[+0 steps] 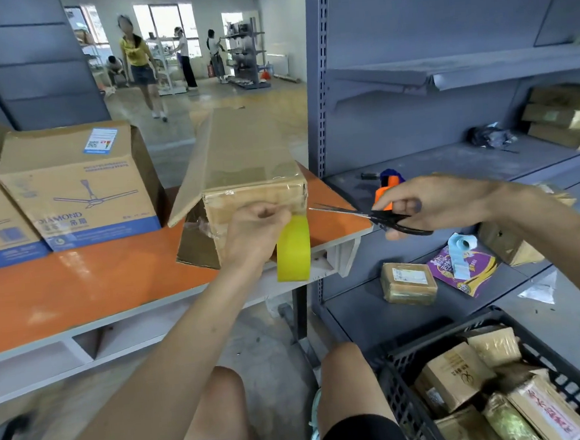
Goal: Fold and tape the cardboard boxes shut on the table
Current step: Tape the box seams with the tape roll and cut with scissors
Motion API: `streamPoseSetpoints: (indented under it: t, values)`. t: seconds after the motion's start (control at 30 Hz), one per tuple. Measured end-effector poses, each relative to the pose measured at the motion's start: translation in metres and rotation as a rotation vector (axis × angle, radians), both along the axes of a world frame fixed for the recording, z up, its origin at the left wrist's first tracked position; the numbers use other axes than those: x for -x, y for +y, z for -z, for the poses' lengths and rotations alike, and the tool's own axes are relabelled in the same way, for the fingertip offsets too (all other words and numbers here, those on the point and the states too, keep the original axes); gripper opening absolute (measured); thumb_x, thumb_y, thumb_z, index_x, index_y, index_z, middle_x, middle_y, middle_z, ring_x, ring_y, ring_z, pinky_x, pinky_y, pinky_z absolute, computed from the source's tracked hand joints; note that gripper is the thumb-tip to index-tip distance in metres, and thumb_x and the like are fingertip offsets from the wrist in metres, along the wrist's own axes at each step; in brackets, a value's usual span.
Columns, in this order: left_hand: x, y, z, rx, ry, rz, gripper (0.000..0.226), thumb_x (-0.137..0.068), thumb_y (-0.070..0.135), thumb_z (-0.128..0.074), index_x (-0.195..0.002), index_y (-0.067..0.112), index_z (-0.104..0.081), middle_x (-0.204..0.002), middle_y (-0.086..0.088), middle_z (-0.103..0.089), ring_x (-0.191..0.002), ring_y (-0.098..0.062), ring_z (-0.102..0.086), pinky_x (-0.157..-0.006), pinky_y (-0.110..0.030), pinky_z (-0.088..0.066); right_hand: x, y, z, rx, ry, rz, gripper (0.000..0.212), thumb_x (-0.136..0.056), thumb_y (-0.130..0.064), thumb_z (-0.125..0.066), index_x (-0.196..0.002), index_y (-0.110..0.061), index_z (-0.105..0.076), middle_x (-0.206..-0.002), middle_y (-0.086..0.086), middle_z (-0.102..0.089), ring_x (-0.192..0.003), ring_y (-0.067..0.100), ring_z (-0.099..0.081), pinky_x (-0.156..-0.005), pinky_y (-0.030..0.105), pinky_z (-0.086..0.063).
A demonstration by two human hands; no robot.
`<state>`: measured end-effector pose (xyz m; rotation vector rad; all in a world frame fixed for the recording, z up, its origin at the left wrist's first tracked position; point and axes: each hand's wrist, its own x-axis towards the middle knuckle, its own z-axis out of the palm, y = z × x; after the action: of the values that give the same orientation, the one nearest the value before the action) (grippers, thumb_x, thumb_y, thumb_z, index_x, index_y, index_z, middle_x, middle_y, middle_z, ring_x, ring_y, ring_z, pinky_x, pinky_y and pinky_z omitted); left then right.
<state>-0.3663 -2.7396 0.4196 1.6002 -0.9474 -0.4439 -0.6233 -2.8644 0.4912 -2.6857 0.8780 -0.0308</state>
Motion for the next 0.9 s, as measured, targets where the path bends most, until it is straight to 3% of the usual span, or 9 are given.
streamPoseSetpoints:
  t: [0.13,0.23,0.37,0.43,0.53,0.6,0.8,0.9]
  values:
    - [-0.001,-0.001,0.0,-0.007,0.025,0.018,0.019,-0.092,0.029,-0.072,-0.074,0.024,-0.072,-0.062,0.03,-0.065,-0.06,0.019,-0.056,-0.049,-0.004,-0.041,-0.009,-0.004,-0.006,-0.007,-0.006,-0.054,0.024,-0.084,-0.049,-0.075,-0.106,-0.052,-0.067,-0.08,-0.01,-0.064,-0.079,0.014,-0.059,-0.078,0.032,-0.049]
    - [-0.001,-0.002,0.001,-0.006,0.06,0.017,0.018,-0.092,0.028,-0.072,-0.075,0.026,-0.073,-0.073,0.022,-0.068,-0.067,0.009,-0.06,-0.058,-0.014,-0.047,-0.018,-0.011,-0.008,0.077,0.003,-0.096,0.021,-0.095,-0.03,-0.066,-0.113,-0.035,-0.072,-0.079,-0.017,-0.064,-0.077,0.014,-0.06,-0.073,0.031,-0.048]
    - [-0.002,-0.002,0.002,-0.007,0.08,0.031,0.019,-0.092,0.026,-0.072,-0.073,0.026,-0.074,-0.068,0.031,-0.066,-0.062,0.016,-0.057,-0.051,-0.007,-0.042,-0.026,-0.021,-0.013,0.051,0.021,-0.073,0.022,-0.097,-0.023,-0.063,-0.115,-0.031,-0.074,-0.075,-0.014,-0.066,-0.063,0.007,-0.059,-0.062,0.027,-0.051]
    - [-0.004,-0.002,0.002,-0.007,0.108,0.05,0.017,-0.092,0.026,-0.073,-0.075,0.026,-0.076,-0.074,0.031,-0.069,-0.07,0.016,-0.06,-0.06,-0.006,-0.043,-0.028,-0.025,-0.016,0.015,0.008,-0.074,0.022,-0.098,-0.023,-0.064,-0.115,-0.031,-0.073,-0.07,-0.012,-0.067,-0.056,0.007,-0.059,-0.054,0.023,-0.049]
    - [-0.006,-0.001,-0.001,-0.027,0.175,0.076,0.012,-0.091,0.027,-0.075,-0.08,0.026,-0.079,-0.089,0.022,-0.075,-0.089,0.003,-0.066,-0.083,-0.019,-0.049,-0.029,-0.029,-0.023,-0.01,0.033,-0.11,0.022,-0.099,-0.022,-0.062,-0.113,-0.035,-0.072,-0.066,-0.012,-0.064,-0.055,0.012,-0.057,-0.05,0.021,-0.045]
    - [-0.007,0.0,-0.003,-0.04,0.199,0.07,0.01,-0.089,0.029,-0.077,-0.079,0.026,-0.079,-0.085,0.02,-0.076,-0.09,-0.004,-0.067,-0.088,-0.026,-0.051,-0.031,-0.029,-0.026,-0.016,0.051,-0.129,0.022,-0.098,-0.023,-0.062,-0.108,-0.039,-0.072,-0.066,-0.014,-0.064,-0.058,0.012,-0.058,-0.05,0.02,-0.045]
    - [-0.006,0.0,-0.01,-0.065,0.243,0.024,0.009,-0.085,0.025,-0.081,-0.076,0.023,-0.078,-0.087,0.008,-0.078,-0.088,-0.011,-0.069,-0.085,-0.03,-0.055,-0.033,-0.033,-0.027,-0.114,-0.014,-0.123,0.026,-0.094,-0.027,-0.067,-0.096,-0.052,-0.074,-0.071,-0.011,-0.069,-0.057,0.007,-0.059,-0.053,0.022,-0.047]
    - [-0.007,0.0,-0.015,-0.093,0.289,0.026,0.01,-0.08,0.025,-0.086,-0.082,0.018,-0.08,-0.085,0.005,-0.079,-0.083,-0.012,-0.071,-0.081,-0.029,-0.056,-0.023,-0.036,-0.022,-0.163,0.053,-0.108,0.022,-0.084,-0.033,-0.081,-0.1,-0.046,-0.073,-0.074,-0.007,-0.071,-0.061,0.006,-0.058,-0.059,0.023,-0.046]
